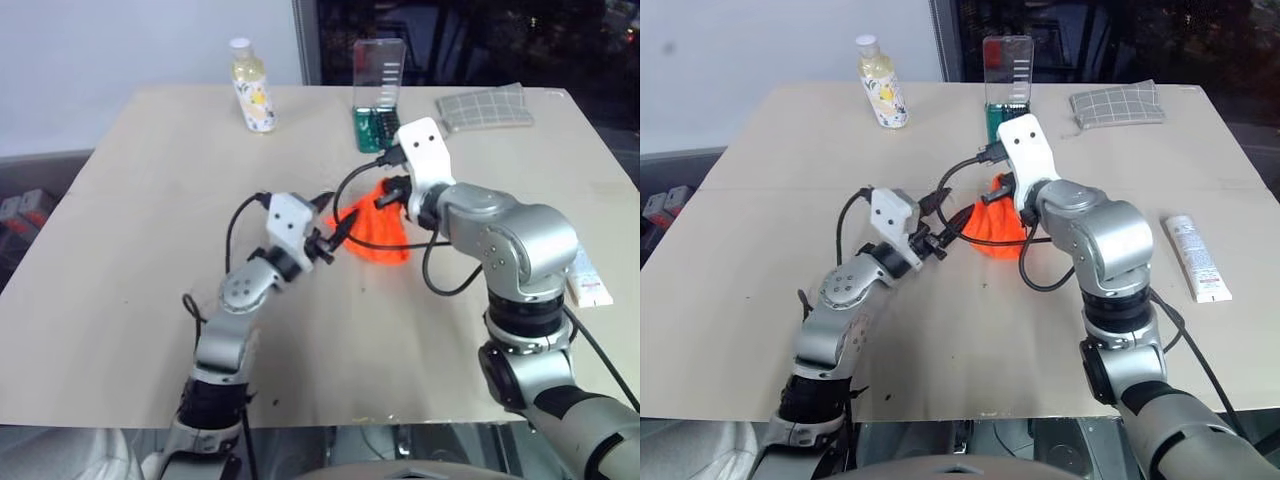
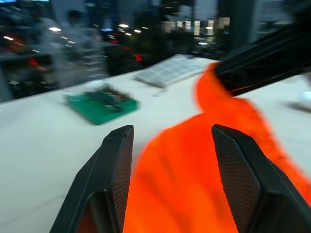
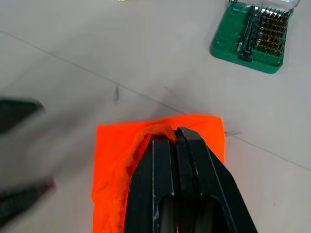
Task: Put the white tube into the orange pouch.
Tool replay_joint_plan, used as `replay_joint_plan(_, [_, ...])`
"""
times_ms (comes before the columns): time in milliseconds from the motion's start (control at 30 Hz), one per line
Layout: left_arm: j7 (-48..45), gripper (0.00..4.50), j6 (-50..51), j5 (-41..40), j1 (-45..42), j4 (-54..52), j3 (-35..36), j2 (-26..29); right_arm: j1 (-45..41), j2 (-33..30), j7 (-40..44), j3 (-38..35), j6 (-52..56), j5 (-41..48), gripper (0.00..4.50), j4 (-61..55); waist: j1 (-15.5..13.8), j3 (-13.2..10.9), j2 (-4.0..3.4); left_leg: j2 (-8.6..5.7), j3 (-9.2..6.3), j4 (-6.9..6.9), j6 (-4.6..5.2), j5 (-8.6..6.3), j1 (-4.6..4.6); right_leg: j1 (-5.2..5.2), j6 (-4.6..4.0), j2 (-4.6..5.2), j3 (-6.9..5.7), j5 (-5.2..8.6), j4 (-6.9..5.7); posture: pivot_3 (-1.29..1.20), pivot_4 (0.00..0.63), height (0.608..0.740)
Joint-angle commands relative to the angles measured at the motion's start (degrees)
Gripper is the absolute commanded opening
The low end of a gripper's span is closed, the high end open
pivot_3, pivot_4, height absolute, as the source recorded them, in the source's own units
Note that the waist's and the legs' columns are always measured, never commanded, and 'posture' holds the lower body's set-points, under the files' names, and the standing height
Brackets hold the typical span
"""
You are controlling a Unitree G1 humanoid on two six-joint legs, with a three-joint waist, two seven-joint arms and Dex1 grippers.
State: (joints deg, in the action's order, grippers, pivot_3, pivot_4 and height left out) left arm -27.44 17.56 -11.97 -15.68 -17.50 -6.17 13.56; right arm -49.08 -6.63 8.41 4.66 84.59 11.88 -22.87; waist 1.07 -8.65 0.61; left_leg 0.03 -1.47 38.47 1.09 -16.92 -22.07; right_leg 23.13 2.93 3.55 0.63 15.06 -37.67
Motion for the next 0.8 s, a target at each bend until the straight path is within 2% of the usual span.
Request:
replay_joint_plan(33, [-1.52, 2.60, 1.31, -0.91, -1.63, -1.78, -2.70, -0.43, -1.61, -0.92, 0.12, 0.15, 1.68, 0.43, 0.00, -3.40, 0.00, 0.00, 0.00, 0.00, 0.00, 0.00, 0.00, 0.00, 0.00, 0.00, 0.00, 0.00, 0.00, 0.00, 0.00, 0.00, 0.150, 0.740])
replay_joint_plan(500, [4.23, 2.60, 9.01, 3.05, -5.27, 0.40, -8.75, -6.56, -1.84, -1.76, -0.28, -0.23, 3.96, 0.47, 0.00, -5.85, -0.12, 0.00, 0.00, -0.01, 0.00, 0.00, 0.00, 0.00, -0.01, 0.00, 0.00, 0.00, 0.02, 0.00, 0.02, 0.00, 0.150, 0.740])
replay_joint_plan(667, [6.23, 2.60, 10.52, 4.66, -5.06, 0.65, -8.28, -6.81, -1.43, -1.57, -0.48, -0.71, 3.98, 0.30, 0.00, -6.70, -0.12, 0.00, 0.00, -0.01, 0.00, 0.00, 0.00, 0.01, -0.01, 0.01, 0.00, 0.00, 0.02, 0.00, 0.02, 0.00, 0.150, 0.740])
replay_joint_plan(700, [6.34, 2.37, 10.40, 4.97, -4.97, 0.59, -8.39, -6.68, -1.36, -1.55, -0.52, -0.81, 4.05, 0.29, 0.00, -6.88, -0.12, 0.00, 0.00, -0.01, 0.00, 0.00, 0.00, 0.01, -0.01, 0.00, 0.00, -0.01, 0.02, 0.00, 0.01, 0.00, 0.150, 0.740])
replay_joint_plan(800, [6.96, 2.37, 9.34, 6.20, -4.46, 0.02, -8.77, -6.24, -1.17, -1.59, -0.66, -1.17, 4.50, 0.27, 0.00, -7.48, -0.12, 0.00, 0.00, -0.01, 0.00, 0.00, -0.01, 0.01, -0.01, 0.01, 0.00, 0.00, 0.02, 0.00, 0.02, 0.00, 0.150, 0.740])
